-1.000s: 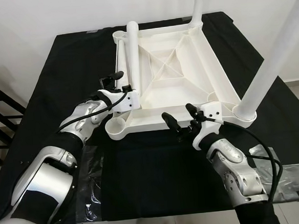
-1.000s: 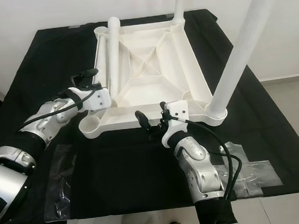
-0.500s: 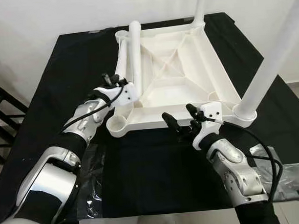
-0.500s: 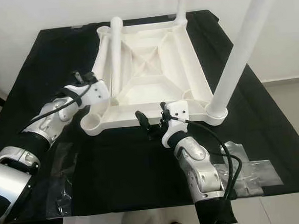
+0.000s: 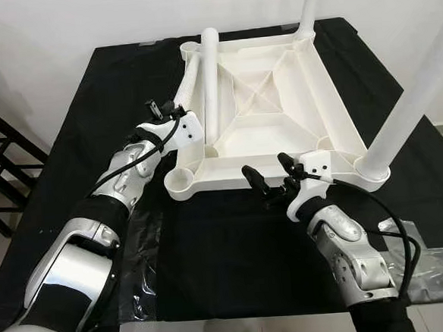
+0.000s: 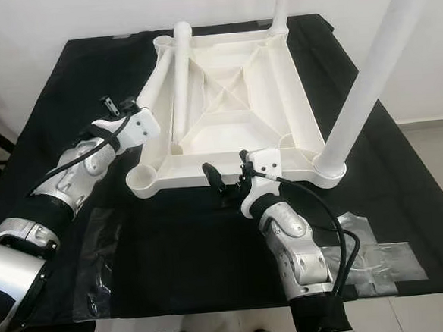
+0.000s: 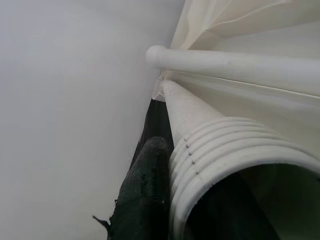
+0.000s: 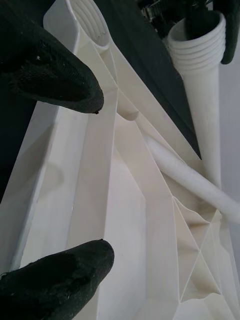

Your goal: Building children table

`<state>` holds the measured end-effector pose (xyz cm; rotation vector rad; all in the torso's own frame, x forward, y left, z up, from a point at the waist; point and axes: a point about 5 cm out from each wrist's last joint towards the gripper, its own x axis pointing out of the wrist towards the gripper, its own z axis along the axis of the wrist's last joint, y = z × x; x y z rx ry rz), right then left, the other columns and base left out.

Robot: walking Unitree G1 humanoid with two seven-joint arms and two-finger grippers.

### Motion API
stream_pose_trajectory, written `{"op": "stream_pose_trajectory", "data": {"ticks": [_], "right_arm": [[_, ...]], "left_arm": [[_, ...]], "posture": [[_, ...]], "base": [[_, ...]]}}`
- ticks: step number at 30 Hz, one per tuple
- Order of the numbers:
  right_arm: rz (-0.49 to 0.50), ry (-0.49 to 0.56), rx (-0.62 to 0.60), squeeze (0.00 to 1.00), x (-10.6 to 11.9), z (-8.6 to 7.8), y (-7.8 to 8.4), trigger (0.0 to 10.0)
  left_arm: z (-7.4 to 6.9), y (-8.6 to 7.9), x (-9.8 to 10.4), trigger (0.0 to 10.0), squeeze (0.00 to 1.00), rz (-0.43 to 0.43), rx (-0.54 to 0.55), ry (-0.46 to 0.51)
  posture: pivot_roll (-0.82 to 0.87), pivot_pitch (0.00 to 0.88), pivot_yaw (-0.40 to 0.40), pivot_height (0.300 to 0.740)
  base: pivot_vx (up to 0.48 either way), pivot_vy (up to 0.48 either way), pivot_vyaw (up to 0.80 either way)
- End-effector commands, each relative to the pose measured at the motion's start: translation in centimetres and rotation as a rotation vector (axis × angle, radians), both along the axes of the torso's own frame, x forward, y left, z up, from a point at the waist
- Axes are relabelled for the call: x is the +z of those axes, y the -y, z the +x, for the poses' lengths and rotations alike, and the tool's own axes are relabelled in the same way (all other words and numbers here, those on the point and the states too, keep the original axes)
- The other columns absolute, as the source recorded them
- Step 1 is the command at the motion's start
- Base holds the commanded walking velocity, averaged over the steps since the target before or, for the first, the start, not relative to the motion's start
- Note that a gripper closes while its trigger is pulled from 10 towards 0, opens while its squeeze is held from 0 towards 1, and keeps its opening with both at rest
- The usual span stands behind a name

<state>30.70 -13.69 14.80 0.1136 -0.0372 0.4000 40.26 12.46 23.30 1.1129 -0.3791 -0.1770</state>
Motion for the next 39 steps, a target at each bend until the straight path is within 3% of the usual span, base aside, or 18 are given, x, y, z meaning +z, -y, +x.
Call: {"op": "stream_pose_trajectory", "data": {"ticks": [1,9,14,24,25,26,27,28,29,30,31,32,33,34,36,37,38,39], "right_arm": [[0.002,-0.037,0.001,0.0,-0.9,-0.2,-0.1,10.0],[0.004,-0.036,0.0,0.0,-0.8,-0.1,-0.2,10.0],[0.002,-0.034,-0.003,0.0,-0.8,0.0,-0.1,10.0],[0.002,-0.032,-0.004,0.0,-0.8,0.1,-0.1,10.0],[0.01,-0.027,-0.009,0.0,-0.7,0.1,-0.1,10.0],[0.01,-0.027,-0.009,0.0,-0.7,0.1,-0.1,10.0],[0.041,-0.021,-0.02,0.0,-0.4,0.2,0.1,10.0],[0.041,-0.021,-0.02,0.0,-0.4,0.2,0.1,10.0],[0.104,-0.012,-0.027,0.0,0.1,0.4,0.3,10.0],[0.104,-0.012,-0.027,0.0,0.1,0.4,0.3,10.0],[0.163,-0.003,-0.01,0.0,0.8,0.4,0.4,10.0],[0.163,-0.003,-0.01,0.0,0.8,0.4,0.4,10.0],[0.221,0.015,0.033,0.0,1.7,0.3,0.3,10.0],[0.221,0.015,0.033,0.0,1.7,0.3,0.3,10.0],[0.337,0.069,0.12,0.0,3.8,0.1,0.2,10.0],[0.337,0.069,0.12,0.0,3.8,0.1,0.2,10.0],[0.414,0.105,0.168,0.0,5.2,0.0,0.2,10.0],[0.414,0.105,0.168,0.0,5.2,0.0,0.2,10.0]], "left_arm": [[-0.2,-0.5,2.4,0.0,0.0,-0.047,0.01,0.112],[-0.6,-1.1,3.8,0.0,0.0,-0.085,0.024,0.167],[-1.5,-1.1,5.0,0.0,0.0,-0.16,-0.007,0.222],[-2.2,-1.5,6.2,0.0,0.0,-0.259,-0.048,0.24],[-2.4,-1.2,6.2,0.0,0.0,-0.333,-0.097,0.217],[-2.4,-1.2,6.2,0.0,0.0,-0.333,-0.097,0.217],[-2.7,-1.1,6.4,0.0,0.0,-0.435,-0.153,0.189],[-2.7,-1.1,6.4,0.0,0.0,-0.435,-0.153,0.189],[-3.0,-1.0,6.4,0.0,0.0,-0.545,-0.206,0.147],[-3.0,-1.0,6.4,0.0,0.0,-0.545,-0.206,0.147],[-3.2,-1.2,6.4,0.0,0.0,-0.629,-0.246,0.117],[-3.2,-1.2,6.4,0.0,0.0,-0.629,-0.246,0.117],[-3.4,-1.5,6.5,0.0,0.0,-0.707,-0.28,0.097],[-3.4,-1.5,6.5,0.0,0.0,-0.707,-0.28,0.097],[-3.7,-2.1,6.8,0.0,0.0,-0.876,-0.341,0.065],[-3.7,-2.1,6.8,0.0,0.0,-0.876,-0.341,0.065],[-3.8,-2.6,6.9,0.0,0.0,-0.967,-0.37,0.047],[-3.8,-2.6,6.9,0.0,0.0,-0.967,-0.37,0.047]], "posture": [[-0.06,0.149,0.057,0.74],[-0.06,0.147,0.057,0.74],[-0.06,0.145,0.055,0.74],[-0.04,0.135,0.063,0.74],[-0.03,0.133,0.06,0.74],[-0.03,0.133,0.06,0.74],[-0.03,0.133,0.06,0.74],[-0.03,0.133,0.06,0.74],[-0.02,0.131,0.059,0.74],[-0.02,0.131,0.059,0.74],[-0.02,0.13,0.059,0.74],[-0.02,0.13,0.059,0.74],[-0.02,0.13,0.059,0.74],[-0.02,0.13,0.059,0.74],[-0.02,0.129,0.06,0.74],[-0.02,0.129,0.06,0.74],[-0.02,0.126,0.058,0.74],[-0.02,0.126,0.058,0.74]], "base": [[0.0,0.0,0.0],[0.0,0.0,0.0],[0.0,0.0,0.0],[0.0,0.0,0.0],[0.0,0.0,0.0],[0.0,0.0,0.0],[0.0,0.0,0.0],[0.0,0.0,0.0],[0.0,0.0,0.0],[0.0,0.0,0.0],[0.0,0.0,0.0],[0.0,0.0,0.0],[0.0,0.0,0.0],[0.0,0.0,0.0],[0.0,0.0,0.0],[0.0,0.0,0.0],[0.0,0.0,0.0],[0.0,0.0,0.0]]}}
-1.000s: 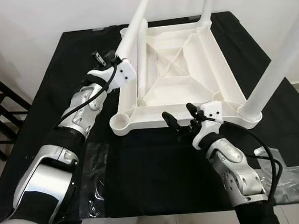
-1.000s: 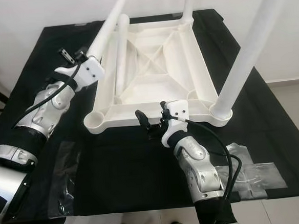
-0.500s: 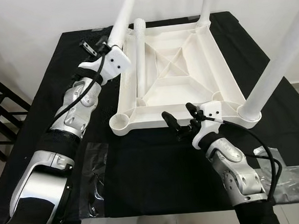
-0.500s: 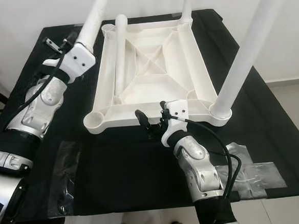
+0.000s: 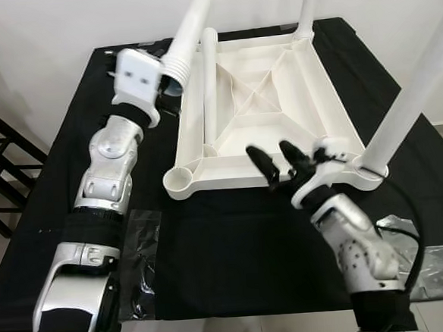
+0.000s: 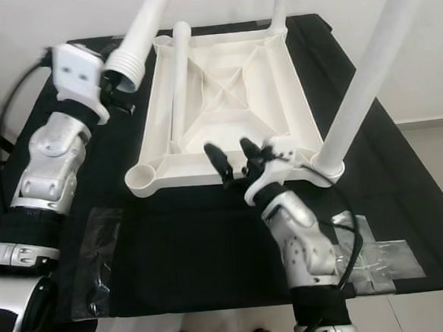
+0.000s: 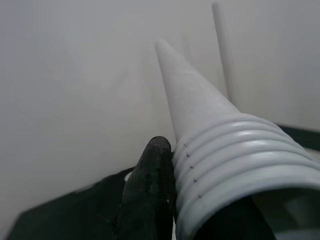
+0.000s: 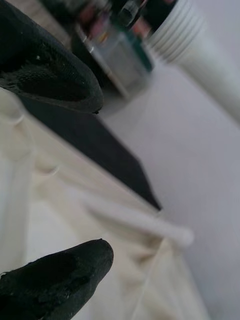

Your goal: Building children table

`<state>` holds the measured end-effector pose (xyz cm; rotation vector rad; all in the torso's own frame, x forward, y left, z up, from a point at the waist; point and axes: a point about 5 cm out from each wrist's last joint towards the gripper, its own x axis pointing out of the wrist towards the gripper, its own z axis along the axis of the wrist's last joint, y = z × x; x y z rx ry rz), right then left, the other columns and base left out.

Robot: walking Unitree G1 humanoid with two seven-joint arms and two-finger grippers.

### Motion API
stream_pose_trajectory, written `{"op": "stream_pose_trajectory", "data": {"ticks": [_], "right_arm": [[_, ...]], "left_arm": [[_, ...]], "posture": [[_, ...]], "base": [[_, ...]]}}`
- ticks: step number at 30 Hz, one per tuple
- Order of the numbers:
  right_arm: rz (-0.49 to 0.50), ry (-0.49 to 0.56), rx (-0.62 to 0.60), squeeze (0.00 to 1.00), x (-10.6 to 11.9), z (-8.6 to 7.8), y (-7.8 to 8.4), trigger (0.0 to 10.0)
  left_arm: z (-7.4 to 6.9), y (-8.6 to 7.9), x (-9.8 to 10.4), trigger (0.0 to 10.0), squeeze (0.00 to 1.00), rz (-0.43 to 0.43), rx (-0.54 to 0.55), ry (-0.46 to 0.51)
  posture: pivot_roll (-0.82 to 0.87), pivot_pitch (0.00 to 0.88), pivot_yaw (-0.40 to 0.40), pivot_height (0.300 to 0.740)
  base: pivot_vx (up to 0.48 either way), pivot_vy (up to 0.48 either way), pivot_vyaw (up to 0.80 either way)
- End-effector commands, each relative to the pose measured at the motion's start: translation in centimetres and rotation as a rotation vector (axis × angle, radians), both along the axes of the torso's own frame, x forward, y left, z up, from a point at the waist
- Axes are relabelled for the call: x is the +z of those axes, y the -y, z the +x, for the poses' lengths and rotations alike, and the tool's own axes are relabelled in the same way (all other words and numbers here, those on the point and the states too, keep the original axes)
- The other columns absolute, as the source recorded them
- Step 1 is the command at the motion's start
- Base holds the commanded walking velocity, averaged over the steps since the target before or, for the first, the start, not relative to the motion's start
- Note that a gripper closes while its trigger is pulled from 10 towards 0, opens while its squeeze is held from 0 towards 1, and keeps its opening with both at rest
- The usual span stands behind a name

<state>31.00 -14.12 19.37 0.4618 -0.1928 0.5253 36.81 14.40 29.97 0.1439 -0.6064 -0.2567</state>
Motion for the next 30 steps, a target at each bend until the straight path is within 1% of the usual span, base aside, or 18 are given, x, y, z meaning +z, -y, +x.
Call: {"op": "stream_pose_trajectory", "data": {"ticks": [1,3,5,6,7,8,10,11,12,14,16,17,18,19,20,22,24,30], "right_arm": [[0.137,0.059,0.089,0.0,2.1,-0.4,-0.2,10.0],[0.292,0.124,0.186,0.0,4.5,-0.7,-0.3,10.0],[0.292,0.124,0.186,0.0,4.5,-0.7,-0.3,10.0],[0.325,0.14,0.212,0.0,5.0,-0.7,-0.4,10.0],[0.364,0.143,0.238,0.0,5.4,-0.7,-0.9,10.0],[0.364,0.143,0.238,0.0,5.4,-0.7,-0.9,10.0],[0.42,0.14,0.307,0.0,5.9,-0.9,-2.3,10.0],[0.42,0.14,0.307,0.0,5.9,-0.9,-2.3,10.0],[0.437,0.139,0.339,0.0,6.1,-1.1,-2.8,10.0],[0.444,0.143,0.404,0.0,6.5,-1.4,-3.7,10.0],[0.444,0.143,0.404,0.0,6.5,-1.4,-3.7,10.0],[0.454,0.145,0.436,0.0,6.8,-1.5,-4.1,10.0],[0.466,0.149,0.472,0.0,7.1,-1.6,-4.5,10.0],[0.478,0.147,0.499,0.0,7.3,-1.7,-4.7,10.0],[0.484,0.154,0.542,0.0,7.6,-1.9,-5.0,10.0],[0.487,0.157,0.571,0.0,7.9,-2.1,-5.2,10.0],[0.458,0.191,0.665,0.0,8.3,-2.9,-6.0,10.0],[0.432,0.222,0.76,0.0,8.7,-3.8,-6.6,10.0]], "left_arm": [[-0.5,-1.0,0.4,0.0,0.0,-0.14,-0.065,-0.002],[-1.2,-1.4,0.7,0.0,0.0,-0.304,-0.229,-0.012],[-1.2,-1.4,0.7,0.0,0.0,-0.304,-0.229,-0.012],[-1.6,-1.4,0.7,0.0,0.0,-0.348,-0.291,-0.01],[-1.9,-1.7,0.5,0.0,0.0,-0.443,-0.38,-0.017],[-1.9,-1.7,0.5,0.0,0.0,-0.443,-0.38,-0.017],[-2.7,-2.1,-0.8,0.0,0.0,-0.583,-0.537,-0.045],[-2.7,-2.1,-0.8,0.0,0.0,-0.583,-0.537,-0.045],[-3.0,-2.1,-1.5,0.0,0.0,-0.629,-0.605,-0.06],[-3.9,-2.0,-2.9,0.0,0.0,-0.671,-0.716,-0.093],[-3.9,-2.0,-2.9,0.0,0.0,-0.671,-0.716,-0.093],[-4.3,-1.8,-3.5,4.0,0.0,-0.686,-0.763,-0.114],[-4.9,-1.6,-4.1,6.7,0.0,-0.694,-0.807,-0.13],[-5.2,-1.5,-4.4,6.7,0.0,-0.703,-0.84,-0.142],[-5.8,-1.3,-4.8,10.0,0.0,-0.717,-0.886,-0.147],[-6.1,-1.2,-5.0,10.0,0.0,-0.727,-0.918,-0.149],[-7.1,-0.7,-5.2,10.0,0.0,-0.745,-1.021,-0.146],[-8.1,-0.1,-5.5,10.0,0.0,-0.719,-1.123,-0.176]], "posture": [[-0.02,0.123,0.057,0.74],[-0.02,0.119,0.052,0.74],[-0.02,0.119,0.052,0.74],[-0.02,0.117,0.049,0.74],[-0.01,0.115,0.045,0.74],[-0.01,0.115,0.045,0.74],[-0.01,0.114,0.042,0.74],[-0.01,0.114,0.042,0.74],[-0.01,0.114,0.042,0.74],[-0.01,0.114,0.036,0.74],[-0.01,0.114,0.036,0.74],[-0.01,0.116,0.029,0.74],[-0.02,0.117,0.022,0.74],[-0.02,0.117,0.022,0.74],[-0.03,0.119,0.017,0.74],[-0.03,0.119,0.017,0.74],[-0.04,0.117,0.018,0.74],[-0.04,0.117,0.019,0.74]], "base": [[0.0,0.0,0.0],[0.0,0.0,0.0],[0.0,0.0,0.0],[0.0,0.0,0.0],[0.0,0.0,0.0],[0.0,0.0,0.0],[0.0,0.0,0.0],[0.0,0.0,0.0],[0.0,0.0,0.0],[0.0,0.0,0.0],[0.0,0.0,0.0],[0.0,0.0,0.0],[0.0,0.0,0.0],[0.0,0.0,0.0],[0.0,0.0,0.0],[0.0,0.0,0.0],[0.0,0.0,0.0],[0.0,0.0,0.0]]}}
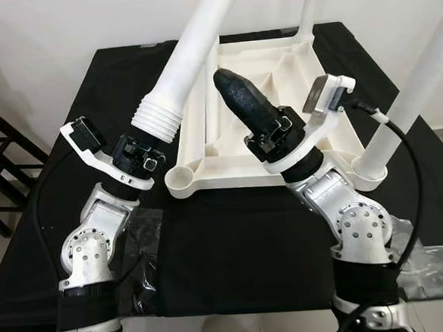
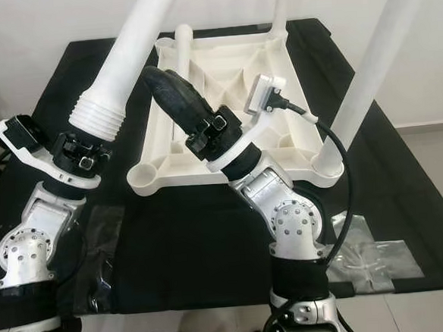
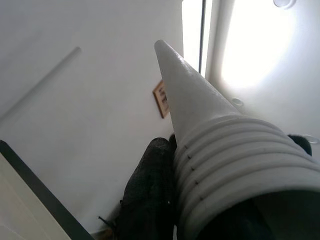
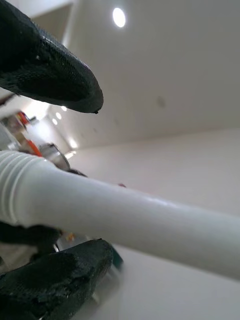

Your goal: Building children table

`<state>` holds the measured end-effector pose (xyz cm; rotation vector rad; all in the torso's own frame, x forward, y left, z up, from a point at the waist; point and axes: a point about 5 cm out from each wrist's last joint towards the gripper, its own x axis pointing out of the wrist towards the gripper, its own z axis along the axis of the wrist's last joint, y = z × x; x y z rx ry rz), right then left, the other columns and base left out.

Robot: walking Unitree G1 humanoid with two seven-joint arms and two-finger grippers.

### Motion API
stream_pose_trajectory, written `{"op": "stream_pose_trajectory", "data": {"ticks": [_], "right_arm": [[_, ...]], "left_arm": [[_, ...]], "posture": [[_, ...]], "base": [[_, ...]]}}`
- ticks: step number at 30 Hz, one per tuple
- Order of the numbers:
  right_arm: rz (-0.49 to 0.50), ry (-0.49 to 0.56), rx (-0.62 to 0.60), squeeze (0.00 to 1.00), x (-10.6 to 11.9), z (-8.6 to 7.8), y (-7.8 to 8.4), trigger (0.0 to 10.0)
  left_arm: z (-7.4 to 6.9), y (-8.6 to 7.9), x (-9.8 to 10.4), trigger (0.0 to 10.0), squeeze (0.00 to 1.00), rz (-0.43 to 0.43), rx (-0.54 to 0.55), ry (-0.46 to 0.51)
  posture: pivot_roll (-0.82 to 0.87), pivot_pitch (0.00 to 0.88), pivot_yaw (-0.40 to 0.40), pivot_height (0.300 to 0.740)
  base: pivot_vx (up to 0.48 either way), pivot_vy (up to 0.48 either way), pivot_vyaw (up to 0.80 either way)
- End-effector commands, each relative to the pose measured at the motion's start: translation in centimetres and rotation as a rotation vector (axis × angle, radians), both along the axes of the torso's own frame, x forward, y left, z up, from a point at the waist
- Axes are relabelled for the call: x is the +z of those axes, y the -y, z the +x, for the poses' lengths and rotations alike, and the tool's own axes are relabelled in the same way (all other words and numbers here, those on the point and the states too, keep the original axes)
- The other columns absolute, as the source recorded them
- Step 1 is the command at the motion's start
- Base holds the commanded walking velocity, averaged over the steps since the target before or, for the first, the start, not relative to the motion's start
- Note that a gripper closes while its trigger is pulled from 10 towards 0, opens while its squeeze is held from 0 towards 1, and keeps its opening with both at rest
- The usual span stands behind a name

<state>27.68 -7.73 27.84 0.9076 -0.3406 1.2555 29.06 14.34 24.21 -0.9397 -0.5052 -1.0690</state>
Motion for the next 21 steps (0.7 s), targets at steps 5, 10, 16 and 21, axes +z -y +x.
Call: {"op": "stream_pose_trajectory", "data": {"ticks": [5,10,16,21], "right_arm": [[-0.007,0.068,0.077,0.0,0.5,-1.2,-0.2,10.0],[-0.013,0.076,0.094,0.0,0.6,-1.1,0.1,10.0],[-0.008,0.094,0.146,0.0,0.8,-1.0,0.3,10.0],[-0.009,0.114,0.188,0.0,1.0,-1.1,0.4,10.0]], "left_arm": [[-1.1,0.1,-0.2,10.0,0.0,-0.007,-0.091,0.025],[-2.5,1.2,-0.7,10.0,0.0,0.029,-0.203,0.059],[-3.7,2.1,-1.6,10.0,0.0,0.069,-0.287,0.073],[-4.2,2.3,-2.0,10.0,0.0,0.085,-0.316,0.077]], "posture": [[-0.02,0.109,0.029,0.74],[0.0,0.098,0.022,0.74],[0.0,0.091,0.015,0.74],[0.0,0.088,0.012,0.74]], "base": [[0.0,0.0,0.0],[0.0,0.0,0.0],[0.0,0.0,0.0],[0.0,0.0,0.0]]}}
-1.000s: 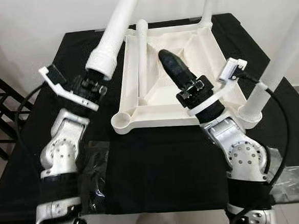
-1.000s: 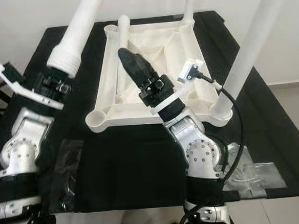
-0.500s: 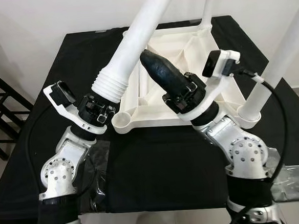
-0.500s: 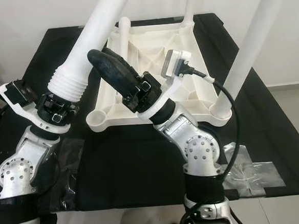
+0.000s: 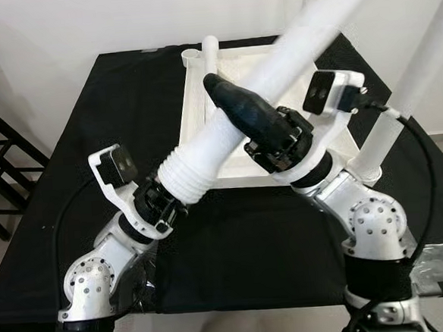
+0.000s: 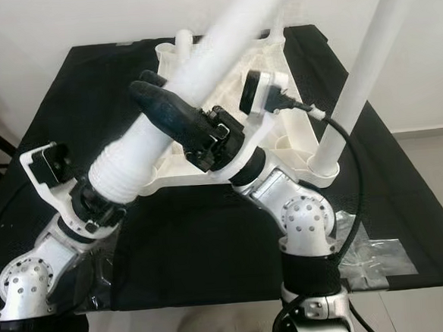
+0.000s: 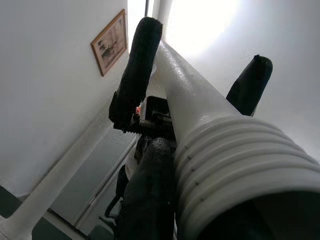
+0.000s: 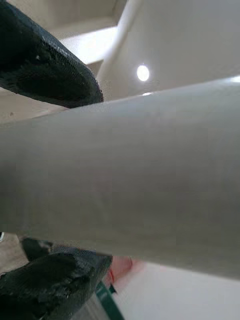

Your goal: Building children table

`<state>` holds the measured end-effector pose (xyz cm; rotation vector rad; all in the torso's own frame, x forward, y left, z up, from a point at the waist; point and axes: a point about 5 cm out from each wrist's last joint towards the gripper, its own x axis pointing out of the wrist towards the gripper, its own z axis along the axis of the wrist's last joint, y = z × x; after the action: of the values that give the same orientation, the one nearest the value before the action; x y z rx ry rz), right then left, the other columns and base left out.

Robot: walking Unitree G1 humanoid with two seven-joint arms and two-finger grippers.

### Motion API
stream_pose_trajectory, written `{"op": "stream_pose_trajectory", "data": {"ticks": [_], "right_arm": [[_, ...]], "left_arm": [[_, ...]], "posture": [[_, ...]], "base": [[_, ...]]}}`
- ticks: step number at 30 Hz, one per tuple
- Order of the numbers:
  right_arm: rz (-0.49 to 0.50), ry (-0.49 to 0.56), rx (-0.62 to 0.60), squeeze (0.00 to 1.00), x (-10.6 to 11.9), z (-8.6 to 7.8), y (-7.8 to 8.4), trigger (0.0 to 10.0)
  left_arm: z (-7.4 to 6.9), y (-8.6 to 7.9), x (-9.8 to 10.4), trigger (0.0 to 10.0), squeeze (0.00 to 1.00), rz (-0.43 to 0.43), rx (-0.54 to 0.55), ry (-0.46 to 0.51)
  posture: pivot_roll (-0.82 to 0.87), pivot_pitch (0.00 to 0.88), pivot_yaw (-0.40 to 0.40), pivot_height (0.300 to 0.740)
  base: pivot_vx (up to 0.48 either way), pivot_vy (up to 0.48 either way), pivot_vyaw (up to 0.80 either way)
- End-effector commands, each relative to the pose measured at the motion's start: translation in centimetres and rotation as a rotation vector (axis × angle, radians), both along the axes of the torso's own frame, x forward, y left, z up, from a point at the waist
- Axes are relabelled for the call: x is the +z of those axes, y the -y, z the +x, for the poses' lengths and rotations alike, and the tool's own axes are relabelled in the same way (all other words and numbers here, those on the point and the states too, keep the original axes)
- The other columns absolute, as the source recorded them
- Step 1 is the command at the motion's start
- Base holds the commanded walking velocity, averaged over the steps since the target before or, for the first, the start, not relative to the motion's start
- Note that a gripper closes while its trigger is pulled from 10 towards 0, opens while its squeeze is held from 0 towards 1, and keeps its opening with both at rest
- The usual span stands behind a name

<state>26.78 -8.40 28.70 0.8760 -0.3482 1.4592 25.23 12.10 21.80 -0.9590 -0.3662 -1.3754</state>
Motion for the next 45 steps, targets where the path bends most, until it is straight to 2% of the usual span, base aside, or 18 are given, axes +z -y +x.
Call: {"op": "stream_pose_trajectory", "data": {"ticks": [1,7,8,10,11,16,17,30,34,35,36,37,45], "right_arm": [[-0.003,0.012,0.032,0.0,0.2,-0.2,-0.2,10.0],[-0.035,0.035,0.061,0.0,0.3,-0.2,-0.7,10.0],[-0.025,0.038,0.076,0.0,0.4,-0.3,-0.7,8.5],[-0.017,0.039,0.087,0.0,0.5,-0.4,-0.7,8.5],[-0.009,0.043,0.096,0.0,0.6,-0.5,-0.7,4.5],[-0.004,0.046,0.101,0.0,0.7,-0.6,-0.7,4.5],[0.003,0.047,0.11,0.0,0.7,-0.7,-0.7,0.0],[0.021,0.058,0.134,0.0,0.8,-1.0,-0.7,0.0],[0.031,0.057,0.115,0.0,1.0,-0.8,-0.5,0.0],[0.032,0.057,0.111,0.0,1.0,-0.8,-0.5,0.0],[0.032,0.057,0.111,0.0,1.0,-0.8,-0.5,0.0],[0.034,0.058,0.103,0.0,1.1,-0.7,-0.4,0.0],[0.035,0.06,0.056,0.0,1.3,-0.2,0.1,0.0]], "left_arm": [[-0.5,0.0,0.3,10.0,0.0,0.019,-0.018,0.038],[-0.8,0.2,0.1,10.0,0.0,0.04,-0.028,0.043],[-0.8,0.4,0.0,10.0,0.0,0.045,-0.033,0.04],[-0.8,0.5,0.0,10.0,0.0,0.049,-0.036,0.039],[-0.9,0.7,-0.1,10.0,0.0,0.052,-0.044,0.039],[-1.0,0.7,-0.2,10.0,0.0,0.055,-0.049,0.039],[-1.0,0.9,-0.3,10.0,0.0,0.06,-0.059,0.04],[-1.0,1.5,-0.6,10.0,0.0,0.076,-0.06,0.027],[-0.4,1.5,-0.9,10.0,0.0,0.094,-0.025,-0.009],[-0.4,1.4,-1.0,10.0,0.17,0.089,-0.027,-0.016],[-0.4,1.4,-1.0,10.0,0.17,0.089,-0.027,-0.016],[-0.4,1.2,-1.0,10.0,1.0,0.075,-0.037,-0.02],[-0.6,0.6,-1.3,10.0,1.0,0.077,-0.038,-0.03]], "posture": [[0.0,0.088,0.01,0.74],[0.0,0.088,0.006,0.74],[0.0,0.088,0.007,0.74],[0.0,0.088,0.007,0.74],[-0.01,0.088,0.009,0.74],[-0.01,0.088,0.009,0.74],[-0.01,0.089,0.011,0.74],[-0.04,0.102,0.006,0.74],[-0.04,0.102,0.007,0.74],[-0.04,0.102,0.007,0.74],[-0.04,0.102,0.007,0.74],[-0.04,0.102,0.009,0.74],[-0.04,0.103,0.009,0.74]], "base": [[0.0,0.0,0.0],[0.0,0.0,0.0],[0.0,0.0,0.0],[0.0,0.0,0.0],[0.0,0.0,0.0],[0.0,0.0,0.0],[0.0,0.0,0.0],[0.0,0.0,0.0],[0.0,0.0,0.0],[0.0,0.0,0.0],[0.0,0.0,0.0],[0.0,0.0,0.0],[0.0,0.0,0.0]]}}
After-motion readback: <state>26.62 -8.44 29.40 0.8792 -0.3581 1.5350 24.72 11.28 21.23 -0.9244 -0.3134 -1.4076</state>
